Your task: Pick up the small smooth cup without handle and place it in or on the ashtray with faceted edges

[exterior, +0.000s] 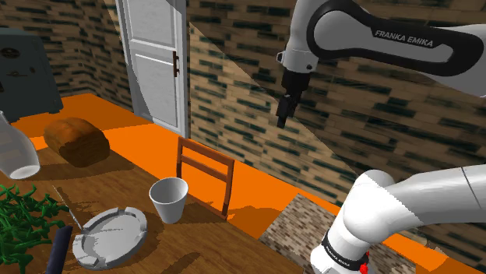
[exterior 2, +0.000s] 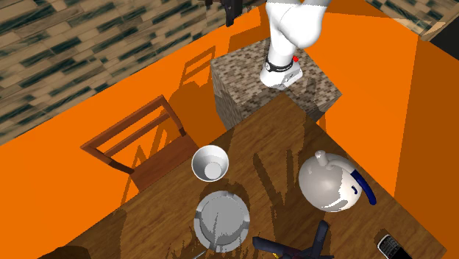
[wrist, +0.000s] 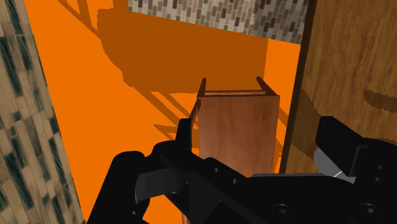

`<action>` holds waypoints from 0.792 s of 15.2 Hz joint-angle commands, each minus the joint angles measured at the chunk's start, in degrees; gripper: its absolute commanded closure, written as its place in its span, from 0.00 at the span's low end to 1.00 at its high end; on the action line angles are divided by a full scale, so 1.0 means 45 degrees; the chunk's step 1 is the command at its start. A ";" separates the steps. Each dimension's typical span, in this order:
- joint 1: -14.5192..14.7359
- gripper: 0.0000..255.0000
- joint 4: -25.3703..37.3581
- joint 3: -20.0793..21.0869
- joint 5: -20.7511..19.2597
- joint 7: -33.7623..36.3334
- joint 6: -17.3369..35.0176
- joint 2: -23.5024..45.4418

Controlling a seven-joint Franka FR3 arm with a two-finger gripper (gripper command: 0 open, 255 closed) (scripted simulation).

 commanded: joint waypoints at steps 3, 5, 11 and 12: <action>0.0096 0.00 -0.0299 0.0191 0.0347 0.0289 0.0694 0.0432; 0.0197 0.00 -0.0539 0.0388 0.0684 0.0559 0.1396 0.0920; 0.0517 0.00 -0.0886 0.0996 0.1622 0.1267 0.3513 0.2710; 0.0570 0.00 -0.0887 0.1099 0.1766 0.1371 0.3861 0.3051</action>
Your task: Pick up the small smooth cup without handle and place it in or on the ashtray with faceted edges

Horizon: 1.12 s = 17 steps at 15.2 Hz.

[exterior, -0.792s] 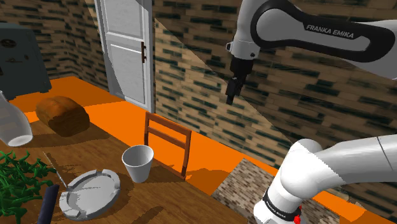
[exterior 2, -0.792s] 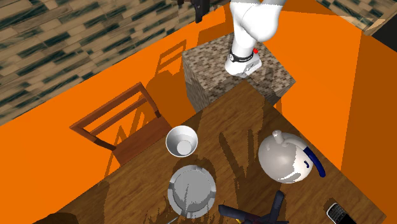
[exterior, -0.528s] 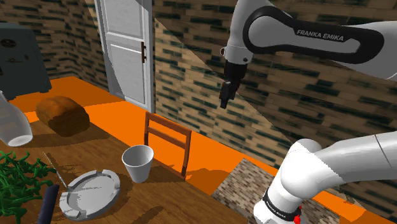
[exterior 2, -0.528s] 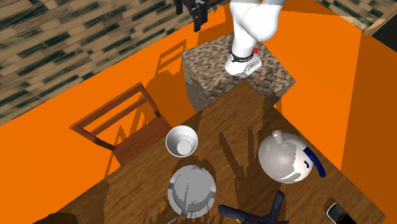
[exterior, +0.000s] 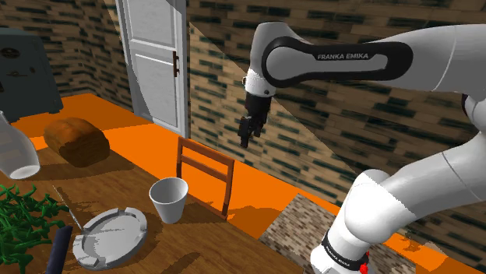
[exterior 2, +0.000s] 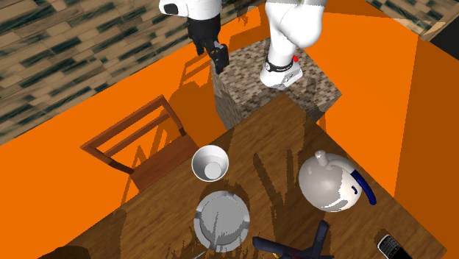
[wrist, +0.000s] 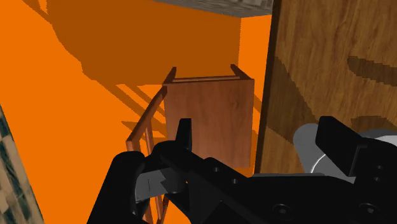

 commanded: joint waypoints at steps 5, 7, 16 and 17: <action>0.0348 0.00 0.0105 0.0649 0.0829 0.0636 0.2128 0.2161; 0.0450 0.00 0.0315 0.0847 0.1047 0.0810 0.2760 0.2968; 0.0936 0.00 0.2049 0.1623 0.1648 0.1569 0.5172 0.6891; 0.0999 0.00 0.2320 0.1691 0.1673 0.1655 0.5387 0.7346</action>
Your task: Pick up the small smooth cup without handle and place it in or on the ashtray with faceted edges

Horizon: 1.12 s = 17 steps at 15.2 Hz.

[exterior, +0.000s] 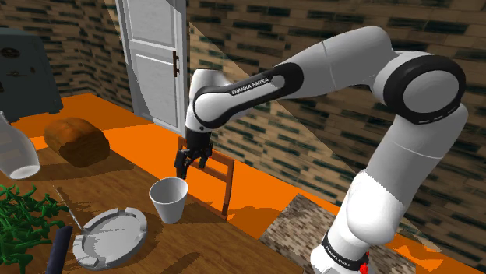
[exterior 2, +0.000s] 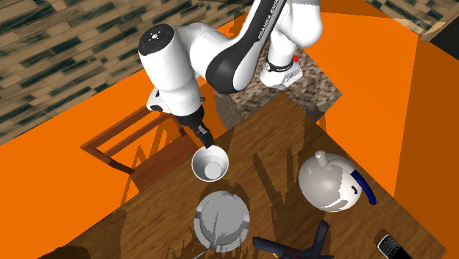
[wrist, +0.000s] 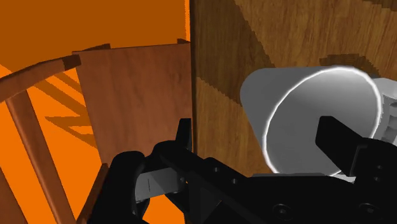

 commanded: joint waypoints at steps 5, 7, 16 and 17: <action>0.0260 0.00 0.0551 0.0244 0.0058 0.0260 0.1204 0.1647; 0.0306 0.00 0.0438 0.0271 0.0040 0.0277 0.1527 0.1851; 0.0366 0.00 0.0308 0.0302 0.0011 0.0302 0.1940 0.2128; 0.0366 0.00 0.0308 0.0302 0.0011 0.0303 0.1938 0.2127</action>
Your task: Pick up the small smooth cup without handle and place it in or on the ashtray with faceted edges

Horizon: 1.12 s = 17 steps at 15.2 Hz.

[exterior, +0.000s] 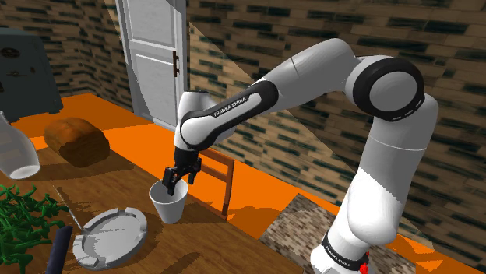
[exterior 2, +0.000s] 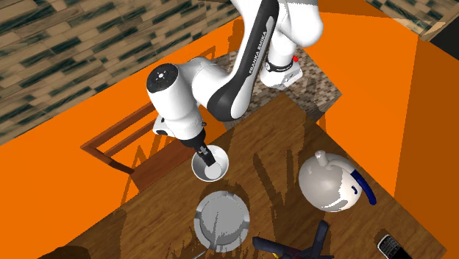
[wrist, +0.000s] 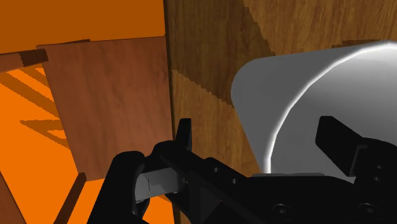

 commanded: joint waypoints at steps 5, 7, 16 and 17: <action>0.0000 1.00 0.0000 0.0000 0.0000 0.0000 0.0000 0.0000; 0.0000 1.00 0.0000 0.0000 0.0000 0.0000 0.0000 0.0000; -0.0040 1.00 0.0343 -0.0010 0.0016 0.0104 -0.0801 -0.0473; -0.0047 1.00 0.0420 -0.0013 0.0017 0.0126 -0.0962 -0.0560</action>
